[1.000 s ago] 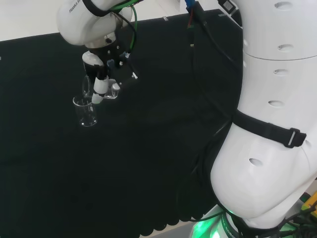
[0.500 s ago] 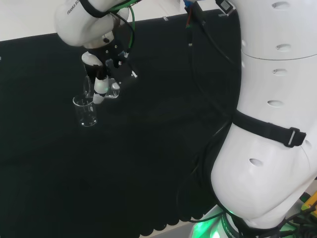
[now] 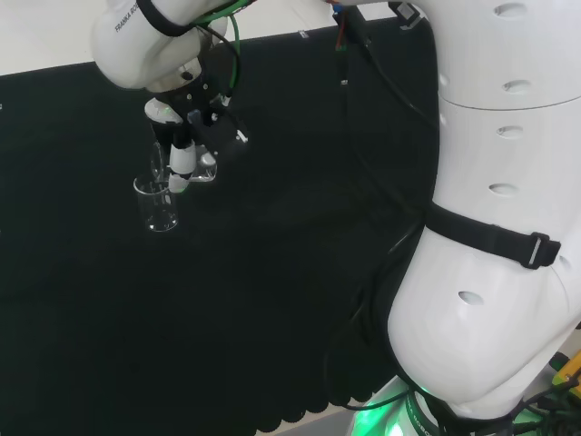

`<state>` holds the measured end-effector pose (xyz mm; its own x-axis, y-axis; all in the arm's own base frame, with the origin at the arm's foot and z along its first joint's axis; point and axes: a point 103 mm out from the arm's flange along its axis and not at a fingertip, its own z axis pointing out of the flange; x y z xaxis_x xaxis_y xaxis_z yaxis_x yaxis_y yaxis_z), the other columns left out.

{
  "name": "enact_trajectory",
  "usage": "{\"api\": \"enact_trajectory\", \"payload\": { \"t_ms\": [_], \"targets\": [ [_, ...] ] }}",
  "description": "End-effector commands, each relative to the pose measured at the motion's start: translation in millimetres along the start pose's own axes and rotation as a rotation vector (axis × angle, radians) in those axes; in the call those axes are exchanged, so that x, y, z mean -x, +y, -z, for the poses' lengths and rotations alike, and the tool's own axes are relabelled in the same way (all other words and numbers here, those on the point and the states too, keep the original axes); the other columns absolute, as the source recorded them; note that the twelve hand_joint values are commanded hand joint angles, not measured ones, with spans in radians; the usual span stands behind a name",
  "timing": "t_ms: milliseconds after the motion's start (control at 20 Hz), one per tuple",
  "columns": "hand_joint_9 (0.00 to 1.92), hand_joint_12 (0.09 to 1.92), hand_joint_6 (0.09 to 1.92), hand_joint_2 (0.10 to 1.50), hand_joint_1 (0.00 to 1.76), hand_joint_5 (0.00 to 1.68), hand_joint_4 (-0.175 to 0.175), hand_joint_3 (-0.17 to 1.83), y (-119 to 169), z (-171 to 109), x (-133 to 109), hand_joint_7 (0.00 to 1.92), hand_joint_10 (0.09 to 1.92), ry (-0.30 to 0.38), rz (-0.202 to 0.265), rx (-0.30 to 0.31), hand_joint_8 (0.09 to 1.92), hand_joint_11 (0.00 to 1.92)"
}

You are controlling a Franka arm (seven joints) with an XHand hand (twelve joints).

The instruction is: Pour the water from the handheld beaker into the one on the table.

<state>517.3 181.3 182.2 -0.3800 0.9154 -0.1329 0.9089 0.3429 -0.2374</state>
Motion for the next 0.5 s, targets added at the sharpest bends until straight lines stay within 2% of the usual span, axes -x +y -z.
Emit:
{"api": "enact_trajectory", "payload": {
  "t_ms": [50, 500],
  "targets": [
    [1.53, 0.88, 0.22, 0.64, 1.33, 1.47, -0.175, 0.56, 0.7, -1.0, -2.5, 1.60, 0.09, -0.020, -0.007, -0.015, 0.09, 1.07],
    [1.53, 0.88, 0.22, 0.64, 1.33, 1.47, -0.175, 0.57, 1.0, 1.2, -4.5, 1.60, 0.09, -0.042, -0.019, -0.027, 0.09, 1.07]
  ]
}}
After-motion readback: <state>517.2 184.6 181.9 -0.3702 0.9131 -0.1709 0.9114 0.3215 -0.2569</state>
